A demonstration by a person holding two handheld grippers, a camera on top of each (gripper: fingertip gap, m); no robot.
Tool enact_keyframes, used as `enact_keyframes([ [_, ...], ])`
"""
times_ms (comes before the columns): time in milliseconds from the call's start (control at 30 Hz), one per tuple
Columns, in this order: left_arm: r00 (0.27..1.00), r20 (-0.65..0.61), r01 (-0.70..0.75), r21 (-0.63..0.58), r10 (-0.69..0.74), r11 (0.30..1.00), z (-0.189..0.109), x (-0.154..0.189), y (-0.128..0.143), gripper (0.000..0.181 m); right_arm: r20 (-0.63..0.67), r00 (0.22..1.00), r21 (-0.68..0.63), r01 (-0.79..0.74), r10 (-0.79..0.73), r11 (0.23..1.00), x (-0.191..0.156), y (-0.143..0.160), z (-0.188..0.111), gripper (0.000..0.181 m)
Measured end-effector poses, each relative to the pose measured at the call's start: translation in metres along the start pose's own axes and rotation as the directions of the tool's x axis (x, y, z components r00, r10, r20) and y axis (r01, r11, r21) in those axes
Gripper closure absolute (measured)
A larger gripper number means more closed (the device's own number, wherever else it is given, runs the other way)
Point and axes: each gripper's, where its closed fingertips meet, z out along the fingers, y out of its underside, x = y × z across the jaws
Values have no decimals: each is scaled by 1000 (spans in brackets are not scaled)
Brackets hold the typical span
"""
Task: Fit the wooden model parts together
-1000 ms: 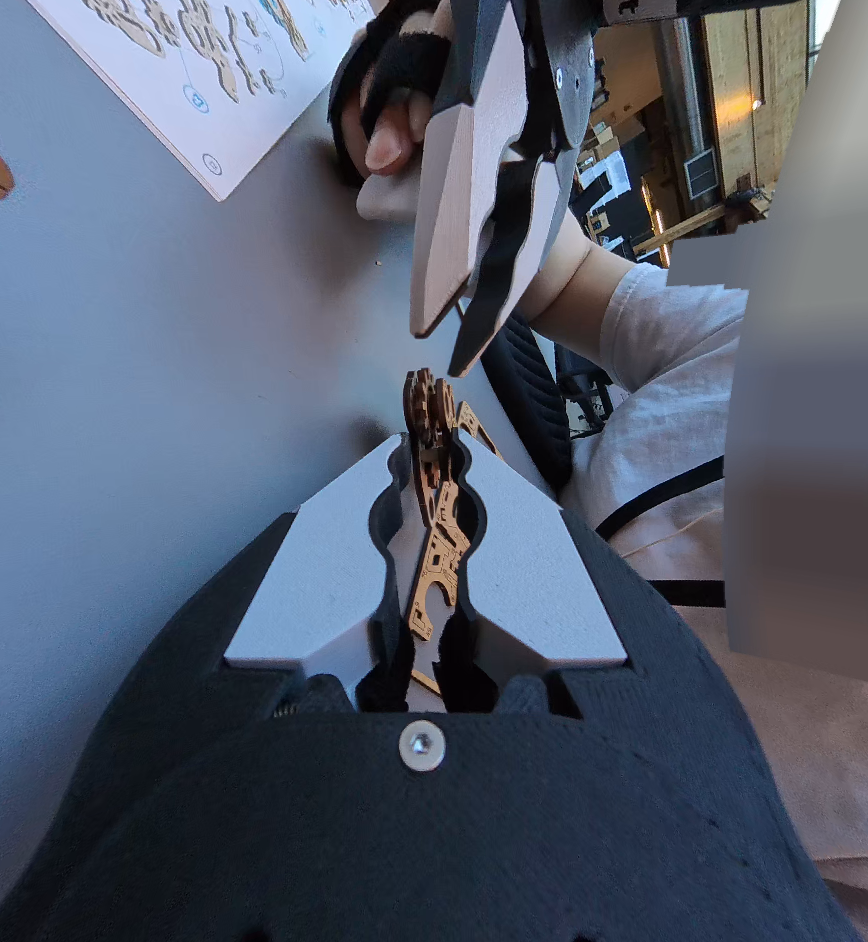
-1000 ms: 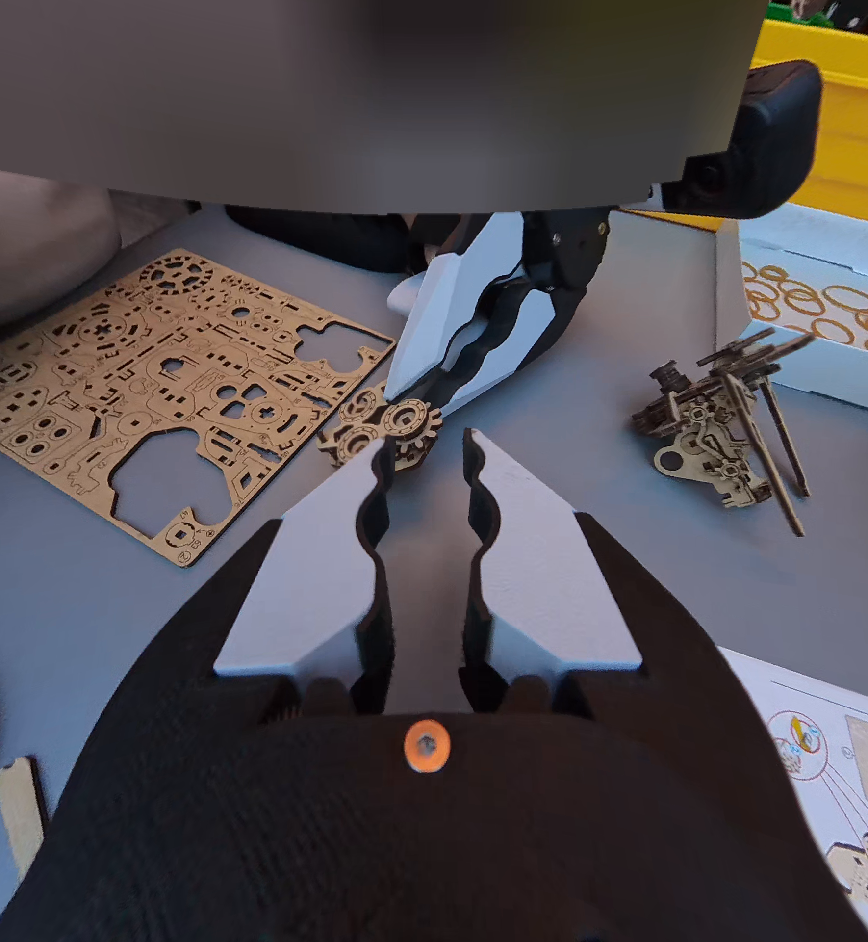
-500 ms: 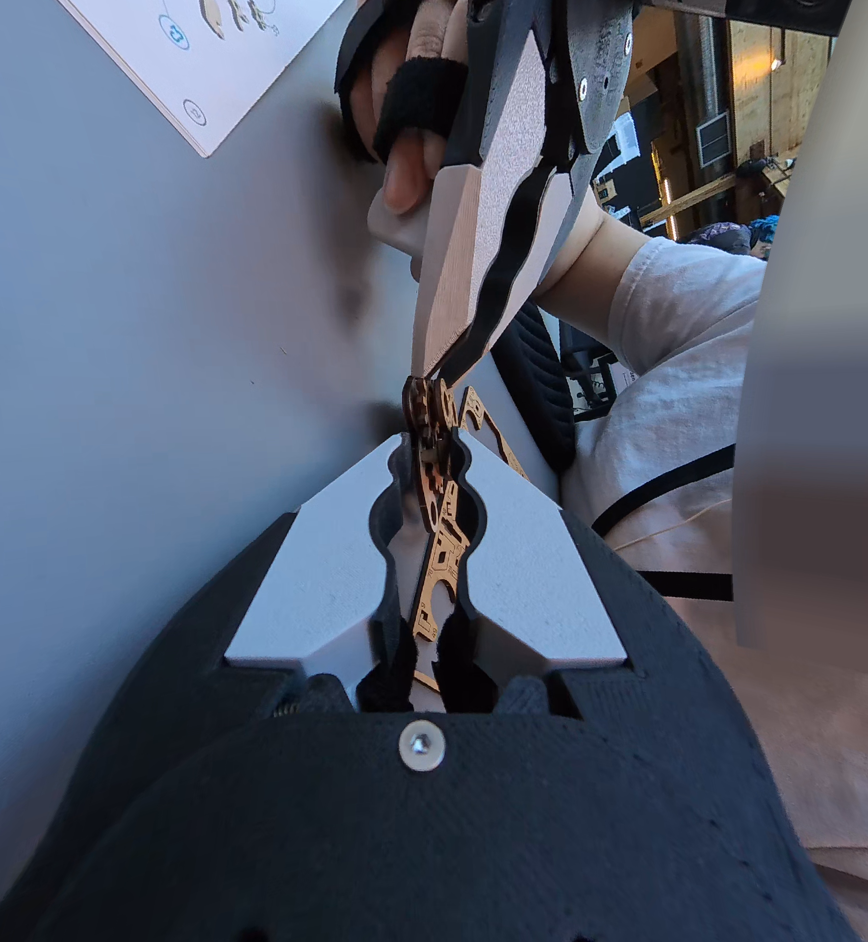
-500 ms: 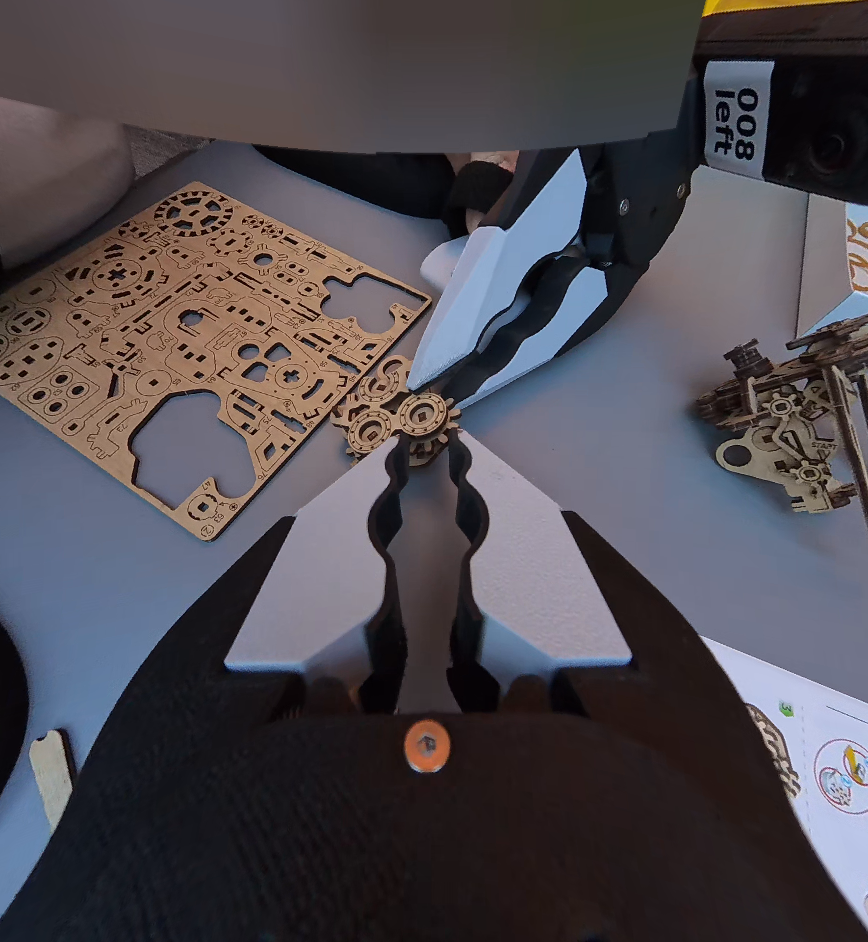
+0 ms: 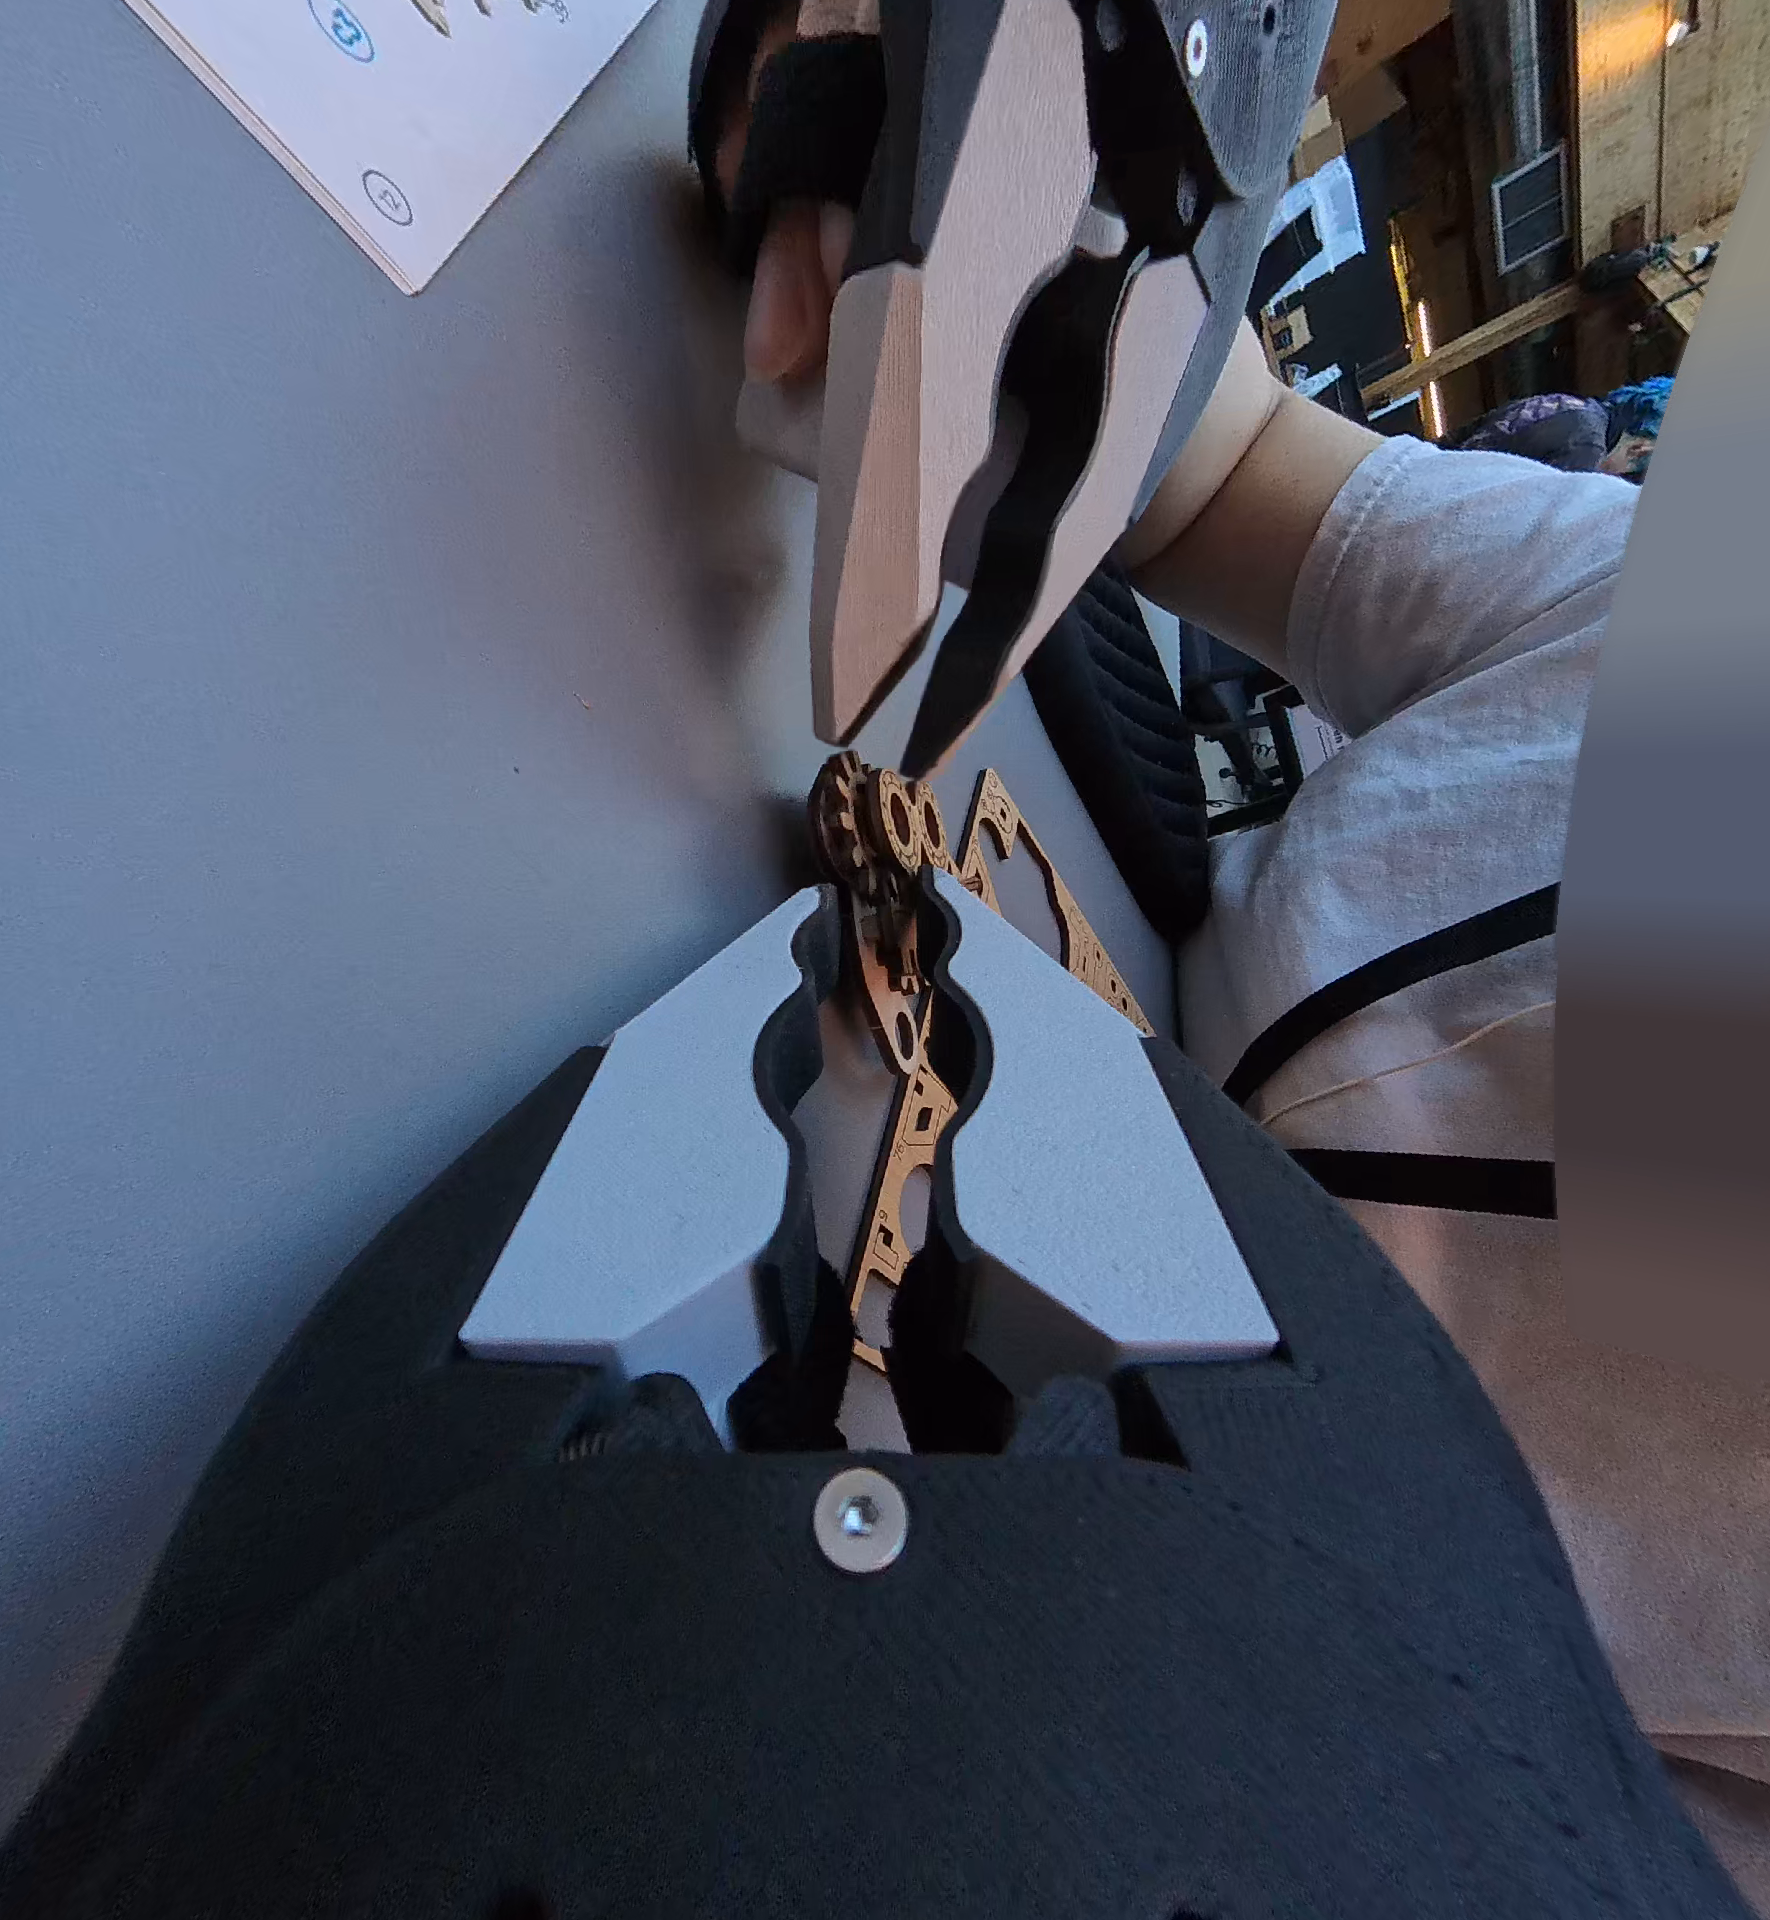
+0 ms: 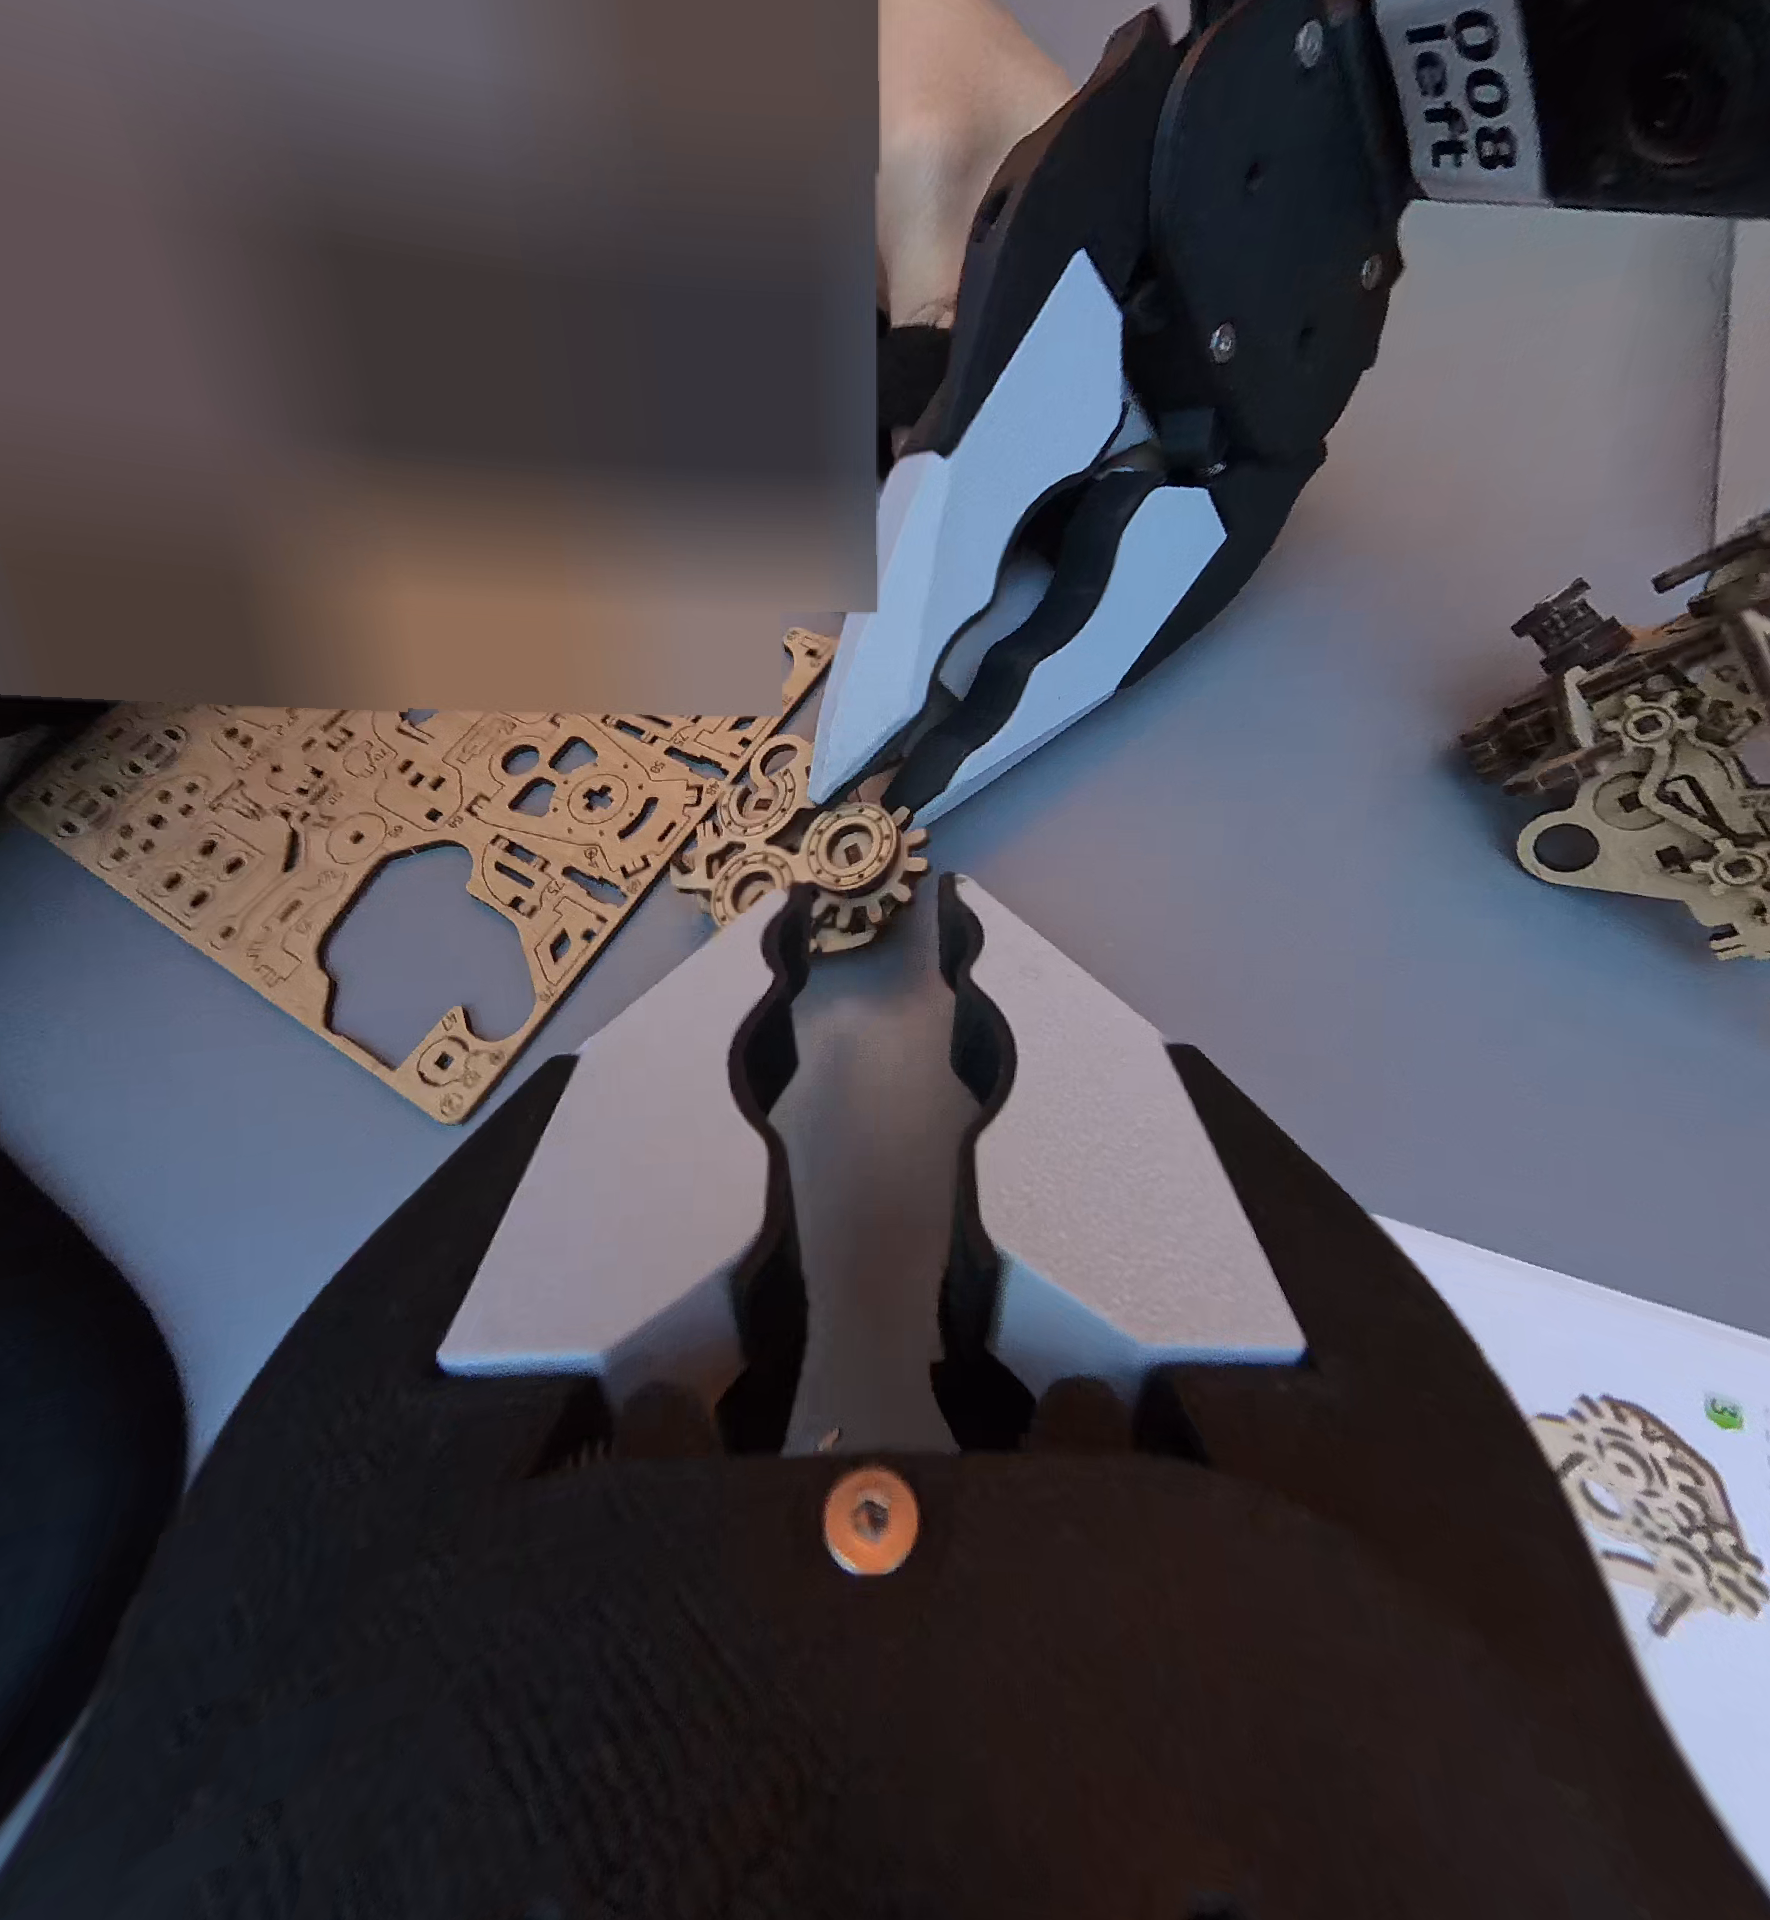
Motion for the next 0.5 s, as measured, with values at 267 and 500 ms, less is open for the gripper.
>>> enact_keyframes([
  [267, 991, 63, -118, 18, 117, 993, -7, 4, -7, 169, 174, 840, 3, -523, 514, 853, 6, -4, 4, 147],
  [500, 975, 111, -194, 18, 190, 981, -8, 6, -10, 169, 260, 746, -16, -631, 613, 775, -1, -11, 10, 167],
])
